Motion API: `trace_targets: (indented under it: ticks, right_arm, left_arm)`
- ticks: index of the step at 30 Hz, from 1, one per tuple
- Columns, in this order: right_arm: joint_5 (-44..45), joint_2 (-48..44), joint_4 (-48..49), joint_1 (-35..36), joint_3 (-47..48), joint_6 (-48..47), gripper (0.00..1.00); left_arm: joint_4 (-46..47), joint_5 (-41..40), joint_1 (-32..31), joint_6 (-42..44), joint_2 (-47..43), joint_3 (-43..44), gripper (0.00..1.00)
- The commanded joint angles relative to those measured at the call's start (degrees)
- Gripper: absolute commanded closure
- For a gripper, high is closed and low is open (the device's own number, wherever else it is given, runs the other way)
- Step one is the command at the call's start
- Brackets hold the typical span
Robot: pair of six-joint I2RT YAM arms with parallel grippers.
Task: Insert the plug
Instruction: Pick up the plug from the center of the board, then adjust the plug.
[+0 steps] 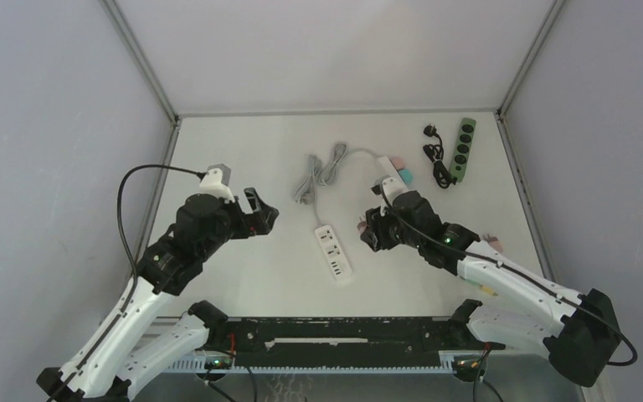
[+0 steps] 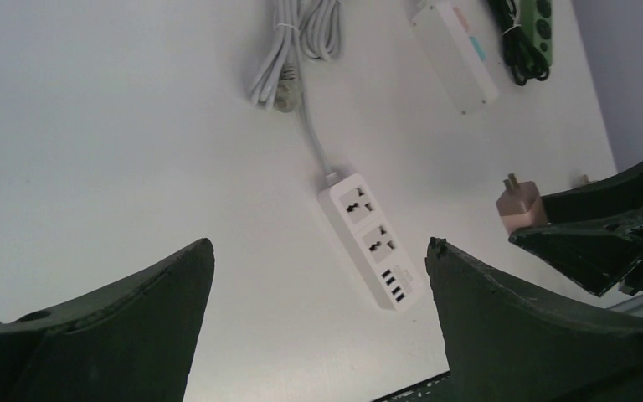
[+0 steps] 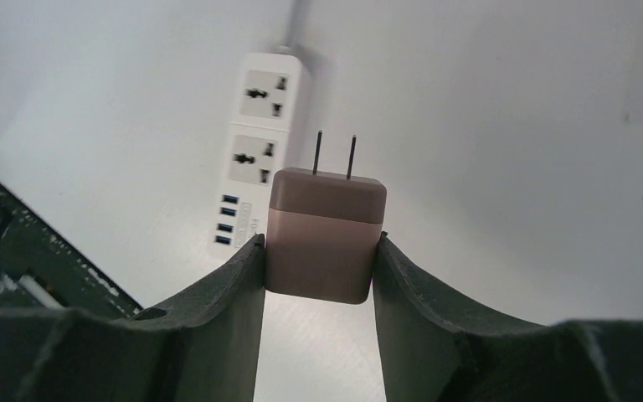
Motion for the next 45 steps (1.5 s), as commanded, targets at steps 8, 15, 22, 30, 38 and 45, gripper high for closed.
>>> trace_targets:
  ticks: [8, 15, 22, 30, 38, 45]
  right_arm:
    - [-10.3, -1.4, 9.8, 5.8, 2.4, -11.6, 0.68]
    - [-10.4, 0.3, 10.0, 9.7, 4.0, -17.1, 0.68]
    - [-12.3, 0.6, 12.2, 12.1, 4.0, -23.4, 0.68]
    - [-14.7, 0.5, 14.4, 12.9, 3.9, -27.3, 0.68]
    - [-15.6, 1.1, 15.0, 13.3, 3.9, -28.6, 0.68]
    - [-15.1, 0.9, 14.6, 13.3, 3.9, -29.6, 0.68]
  left_arm:
    - [17.4, 17.9, 0.3, -6.7, 3.3, -8.6, 0.00]
    - [27.6, 32.2, 0.3, -10.3, 10.1, -10.1, 0.00]
    - [37.7, 42.8, 0.2, -15.0, 15.2, -12.1, 0.05]
    - [44.2, 48.2, -1.1, -17.5, 20.5, -13.8, 0.19]
    - [47.3, 49.3, -2.5, -18.7, 22.6, -14.8, 0.30]
    - [48.7, 50.8, -3.6, -18.7, 24.8, -14.9, 0.42]
